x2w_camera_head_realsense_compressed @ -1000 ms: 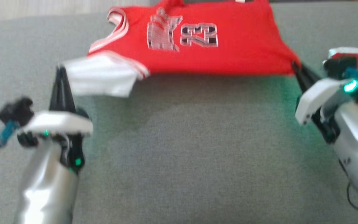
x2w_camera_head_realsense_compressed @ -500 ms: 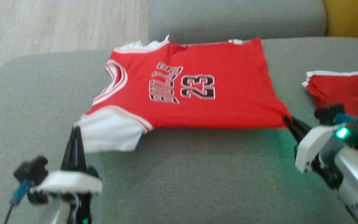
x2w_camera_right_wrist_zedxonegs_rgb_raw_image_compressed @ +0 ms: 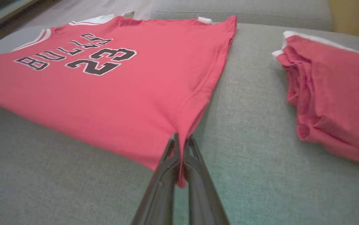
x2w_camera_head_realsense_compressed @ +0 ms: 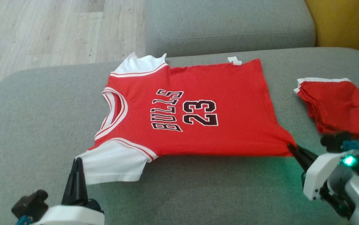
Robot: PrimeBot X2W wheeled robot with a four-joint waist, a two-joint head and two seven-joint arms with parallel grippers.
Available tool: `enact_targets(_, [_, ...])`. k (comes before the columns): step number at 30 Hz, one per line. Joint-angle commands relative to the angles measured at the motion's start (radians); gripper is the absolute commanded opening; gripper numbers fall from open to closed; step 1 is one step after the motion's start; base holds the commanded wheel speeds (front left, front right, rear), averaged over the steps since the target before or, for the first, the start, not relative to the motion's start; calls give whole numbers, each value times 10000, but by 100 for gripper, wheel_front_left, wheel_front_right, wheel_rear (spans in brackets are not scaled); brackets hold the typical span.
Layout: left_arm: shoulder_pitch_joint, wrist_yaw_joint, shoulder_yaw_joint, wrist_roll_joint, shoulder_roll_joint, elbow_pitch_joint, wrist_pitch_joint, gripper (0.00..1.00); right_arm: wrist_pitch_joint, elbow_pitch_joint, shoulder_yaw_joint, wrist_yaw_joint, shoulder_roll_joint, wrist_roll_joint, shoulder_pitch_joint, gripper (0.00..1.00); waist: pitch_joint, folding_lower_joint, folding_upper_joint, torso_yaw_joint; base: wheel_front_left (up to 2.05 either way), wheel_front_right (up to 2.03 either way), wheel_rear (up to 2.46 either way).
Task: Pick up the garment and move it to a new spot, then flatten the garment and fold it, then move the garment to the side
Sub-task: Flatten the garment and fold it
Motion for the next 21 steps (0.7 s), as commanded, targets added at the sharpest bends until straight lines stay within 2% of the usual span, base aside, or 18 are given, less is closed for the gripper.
enact_targets(1, [-536, 71, 340, 6, 198, -372, 3, 0, 49, -347, -145, -9, -167, -135, -144, 0, 94, 0, 0, 2, 0, 0, 0])
enact_targets(12, [-2429, 184, 101, 488, 732, 415, 866, 0, 1287, -853, -932, -9, 325, -1176, -760, 0, 1199, 0, 0, -38, 0, 0, 0])
enact_targets(21, [-4522, -34, -341, 906, 1064, 1935, 1721, 0, 1950, -226, -1023, -9, 608, -1281, -1913, 0, 1962, 0, 0, -29, 0, 0, 0])
